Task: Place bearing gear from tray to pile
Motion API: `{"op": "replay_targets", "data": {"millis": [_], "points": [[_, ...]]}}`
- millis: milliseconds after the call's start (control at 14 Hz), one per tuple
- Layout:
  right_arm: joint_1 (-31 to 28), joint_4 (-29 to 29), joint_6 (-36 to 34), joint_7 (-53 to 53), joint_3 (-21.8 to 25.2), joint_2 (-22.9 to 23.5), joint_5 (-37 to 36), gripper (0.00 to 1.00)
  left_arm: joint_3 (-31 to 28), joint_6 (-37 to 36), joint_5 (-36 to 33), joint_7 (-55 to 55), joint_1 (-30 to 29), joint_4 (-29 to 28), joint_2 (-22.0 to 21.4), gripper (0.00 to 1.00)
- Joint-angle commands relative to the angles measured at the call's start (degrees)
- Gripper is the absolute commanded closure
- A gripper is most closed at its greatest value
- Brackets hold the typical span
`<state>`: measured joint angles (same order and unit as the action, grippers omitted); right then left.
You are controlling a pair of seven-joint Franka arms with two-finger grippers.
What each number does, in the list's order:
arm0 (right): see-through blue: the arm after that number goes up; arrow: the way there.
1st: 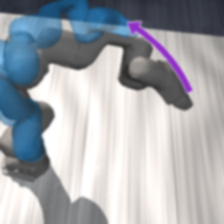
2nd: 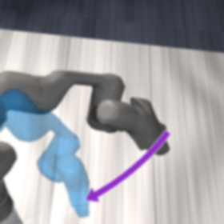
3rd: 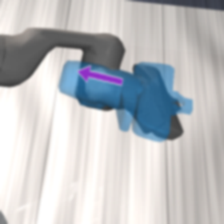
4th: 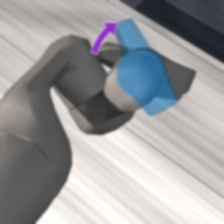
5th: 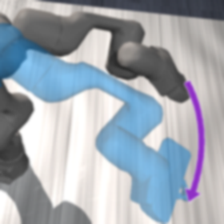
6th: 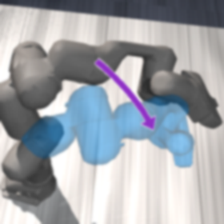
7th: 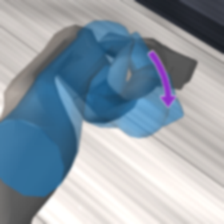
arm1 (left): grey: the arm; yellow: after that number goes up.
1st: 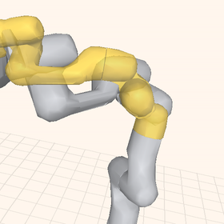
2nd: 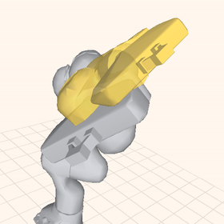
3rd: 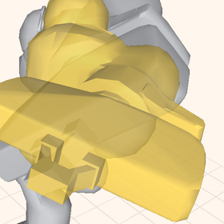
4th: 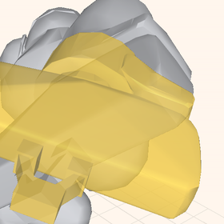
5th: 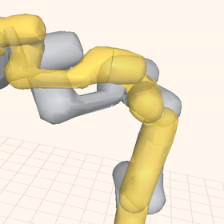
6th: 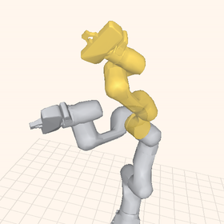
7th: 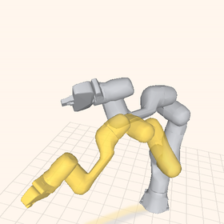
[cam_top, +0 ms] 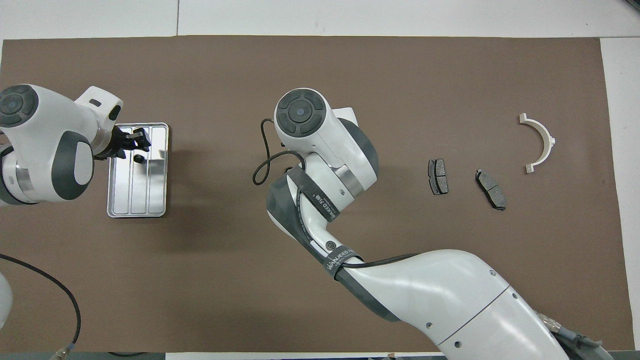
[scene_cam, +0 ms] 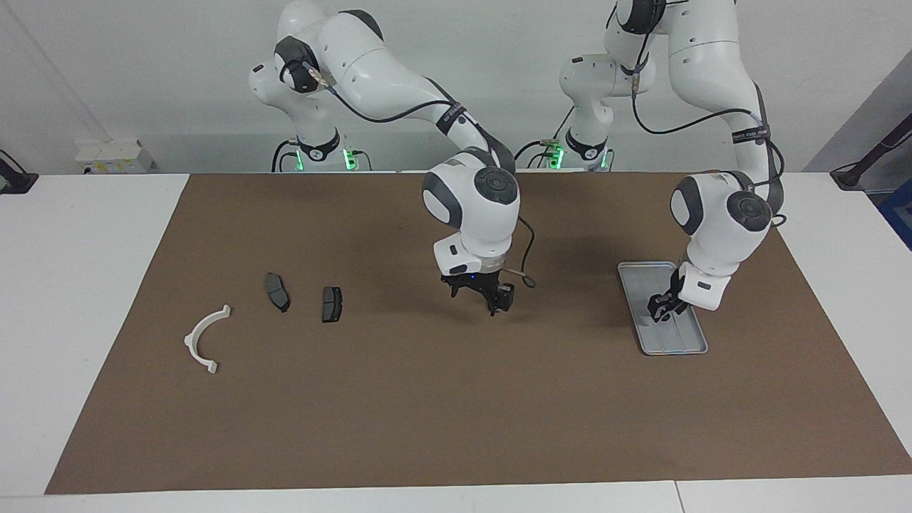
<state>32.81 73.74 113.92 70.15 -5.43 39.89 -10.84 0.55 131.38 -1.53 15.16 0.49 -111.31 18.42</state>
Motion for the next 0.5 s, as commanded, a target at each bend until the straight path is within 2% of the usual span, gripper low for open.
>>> {"op": "replay_targets", "data": {"millis": [0, 429], "points": [[0.85, -2.1, 0.69, -1.42, -1.94, 2.47, -3.57, 0.0, 0.24, 3.18, -0.67, -0.57, -0.93, -3.2, -1.28, 0.44], [1.21, -3.6, 2.0, -4.76, -4.41, 4.31, -3.48, 0.01, 0.24, 4.5, -0.76, -0.57, -1.02, -4.09, -1.02, 0.51]]}}
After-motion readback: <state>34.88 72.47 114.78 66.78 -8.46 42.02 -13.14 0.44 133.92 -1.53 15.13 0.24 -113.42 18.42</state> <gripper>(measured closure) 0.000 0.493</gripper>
